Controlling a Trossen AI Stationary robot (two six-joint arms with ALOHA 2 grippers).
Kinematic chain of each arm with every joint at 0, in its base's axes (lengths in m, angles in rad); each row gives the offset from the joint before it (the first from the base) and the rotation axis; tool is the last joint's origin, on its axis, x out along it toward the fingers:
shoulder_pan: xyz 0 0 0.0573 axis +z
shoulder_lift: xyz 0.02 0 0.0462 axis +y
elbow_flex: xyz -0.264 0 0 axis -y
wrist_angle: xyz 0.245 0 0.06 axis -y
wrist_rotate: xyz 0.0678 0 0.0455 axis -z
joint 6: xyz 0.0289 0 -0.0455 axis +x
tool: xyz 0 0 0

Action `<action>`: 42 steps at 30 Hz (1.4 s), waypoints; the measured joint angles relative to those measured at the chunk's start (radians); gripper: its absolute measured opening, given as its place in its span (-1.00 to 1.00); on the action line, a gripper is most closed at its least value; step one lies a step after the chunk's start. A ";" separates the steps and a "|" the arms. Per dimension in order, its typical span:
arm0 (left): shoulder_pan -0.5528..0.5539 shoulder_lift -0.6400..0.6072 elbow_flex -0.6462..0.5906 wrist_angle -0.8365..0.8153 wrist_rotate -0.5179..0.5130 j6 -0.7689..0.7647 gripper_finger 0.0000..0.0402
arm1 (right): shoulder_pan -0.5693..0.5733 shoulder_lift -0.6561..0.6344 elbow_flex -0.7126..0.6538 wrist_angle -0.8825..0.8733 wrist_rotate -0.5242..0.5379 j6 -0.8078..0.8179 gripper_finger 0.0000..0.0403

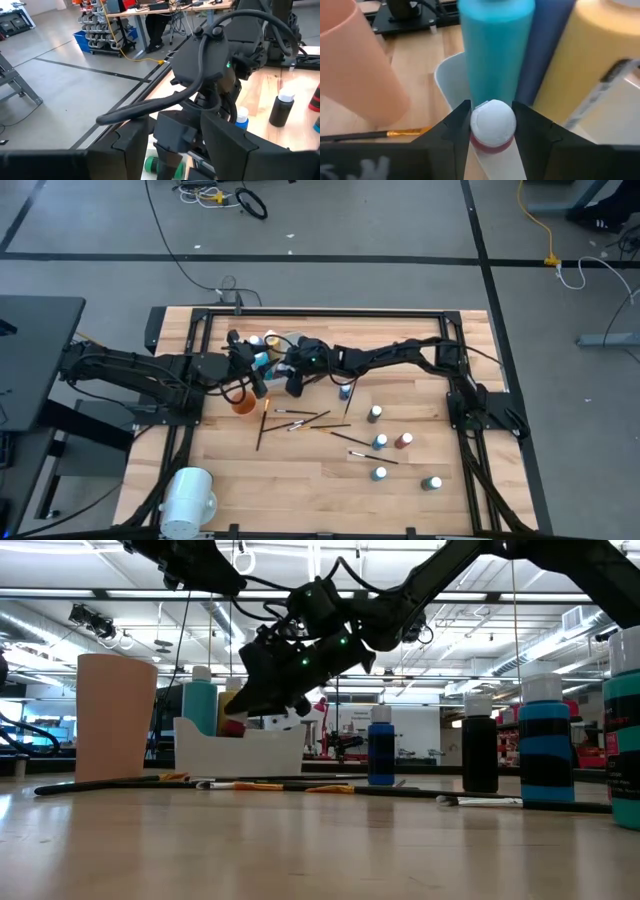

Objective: Pick & Place Paint Supplies
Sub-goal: Put the red paint bottle into the white bin, then put the top small blue paint bottle into the white bin

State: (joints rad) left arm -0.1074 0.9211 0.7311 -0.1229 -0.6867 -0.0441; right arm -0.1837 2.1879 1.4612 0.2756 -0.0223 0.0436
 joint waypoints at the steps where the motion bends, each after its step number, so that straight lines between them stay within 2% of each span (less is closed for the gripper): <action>1: 0.000 0.000 0.000 0.000 0.000 0.000 -0.05 | 0.000 0.004 0.000 0.004 -0.004 -0.006 -0.32; 16: 0.000 0.001 0.000 -0.003 0.003 0.000 -0.05 | -0.001 0.017 -0.002 0.116 -0.023 -0.049 -0.08; 22: 0.000 0.001 0.000 -0.020 0.002 0.000 -0.05 | 0.004 -0.033 -0.003 0.117 -0.020 -0.063 -0.03; 30: 0.000 0.001 0.000 -0.023 0.012 0.000 -0.05 | 0.029 -0.180 -0.002 -0.101 -0.019 -0.088 -0.03; 36: 0.000 0.001 0.000 -0.017 0.074 -0.003 -0.05 | 0.060 -0.324 -0.021 -0.311 -0.019 -0.075 -0.03; 42: 0.000 0.007 0.000 -0.008 0.141 -0.015 -0.05 | 0.123 -0.510 -0.183 -0.413 0.099 -0.003 -0.03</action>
State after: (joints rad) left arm -0.1078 0.9284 0.7307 -0.1306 -0.5457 -0.0594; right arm -0.0605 1.6777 1.2783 -0.1373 0.0767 0.0404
